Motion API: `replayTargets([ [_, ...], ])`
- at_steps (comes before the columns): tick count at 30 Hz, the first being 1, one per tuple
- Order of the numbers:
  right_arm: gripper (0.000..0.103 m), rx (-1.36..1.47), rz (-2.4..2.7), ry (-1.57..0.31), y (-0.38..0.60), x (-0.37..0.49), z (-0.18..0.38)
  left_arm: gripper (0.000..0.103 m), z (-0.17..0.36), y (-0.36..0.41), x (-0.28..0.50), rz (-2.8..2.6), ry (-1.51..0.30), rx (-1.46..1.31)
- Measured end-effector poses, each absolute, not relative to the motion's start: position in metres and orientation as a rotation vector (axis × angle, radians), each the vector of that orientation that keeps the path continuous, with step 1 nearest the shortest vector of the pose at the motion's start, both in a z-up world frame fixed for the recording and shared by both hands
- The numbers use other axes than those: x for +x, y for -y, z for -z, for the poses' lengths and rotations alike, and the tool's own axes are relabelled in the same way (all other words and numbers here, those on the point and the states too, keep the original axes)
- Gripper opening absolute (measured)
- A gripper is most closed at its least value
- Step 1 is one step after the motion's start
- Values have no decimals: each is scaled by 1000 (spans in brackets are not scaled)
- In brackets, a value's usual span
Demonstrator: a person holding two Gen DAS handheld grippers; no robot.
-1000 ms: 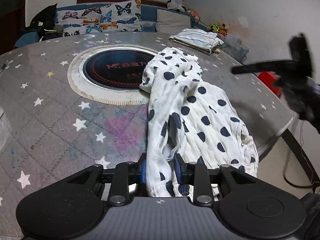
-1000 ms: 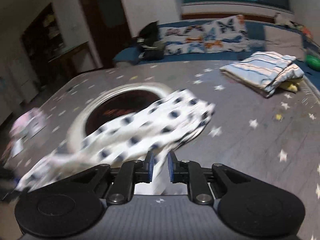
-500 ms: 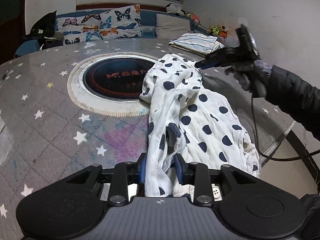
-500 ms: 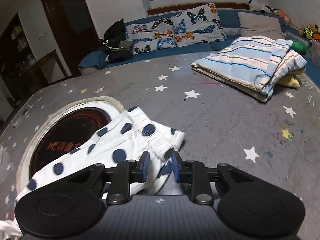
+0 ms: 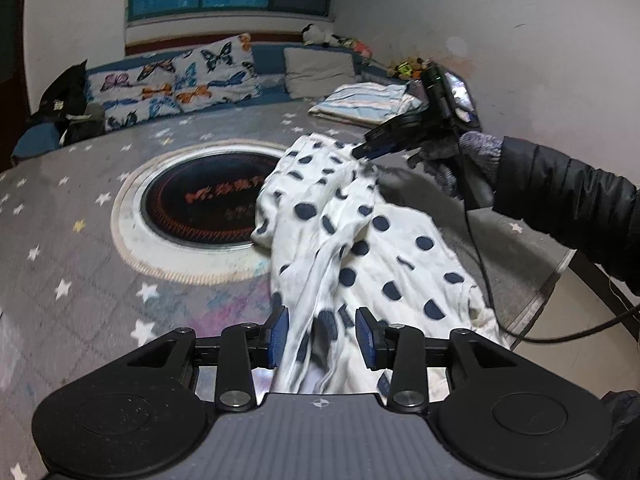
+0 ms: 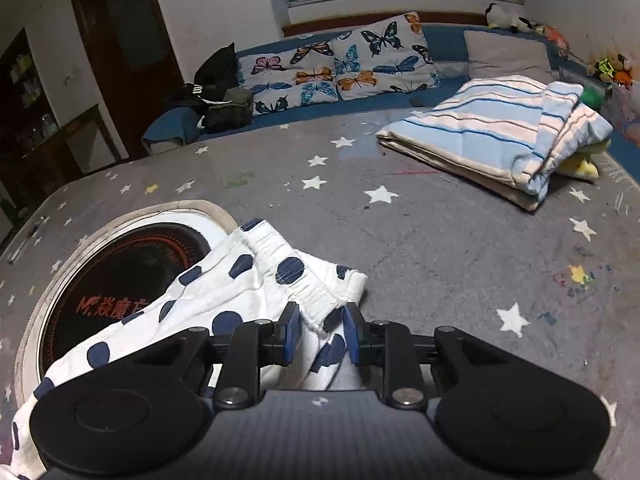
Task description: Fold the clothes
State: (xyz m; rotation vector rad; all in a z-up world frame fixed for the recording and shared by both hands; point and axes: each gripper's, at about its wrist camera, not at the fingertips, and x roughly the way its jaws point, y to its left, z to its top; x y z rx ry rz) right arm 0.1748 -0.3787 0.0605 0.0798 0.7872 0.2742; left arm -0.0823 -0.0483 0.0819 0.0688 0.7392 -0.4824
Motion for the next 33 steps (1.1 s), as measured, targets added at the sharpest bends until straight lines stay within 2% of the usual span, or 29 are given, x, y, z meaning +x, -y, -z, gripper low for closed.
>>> replayTargets([
  [5,11,17,-260,-778,367,173,-65,40,-81,63,-74,493,-704,124],
  [9,7,-10,-283,-742,359,170,-88,37,-72,67,-65,493,-697,145],
  [11,7,-23,-304,-725,352,172,-106,30,-66,67,-60,491,-701,152],
  [13,6,-40,-322,-700,342,175,-126,15,-61,65,-56,486,-702,153],
  [16,6,-65,-358,-662,317,182,-155,10,-58,53,-56,480,-691,106],
  [24,6,-160,-439,-601,211,206,-206,7,-57,2,-66,415,-658,-31],
  [31,7,-190,-545,-626,98,225,-201,7,-48,-47,-76,314,-673,-160],
  [33,10,-155,-581,-643,75,229,-194,7,-45,-59,-79,288,-684,-191],
])
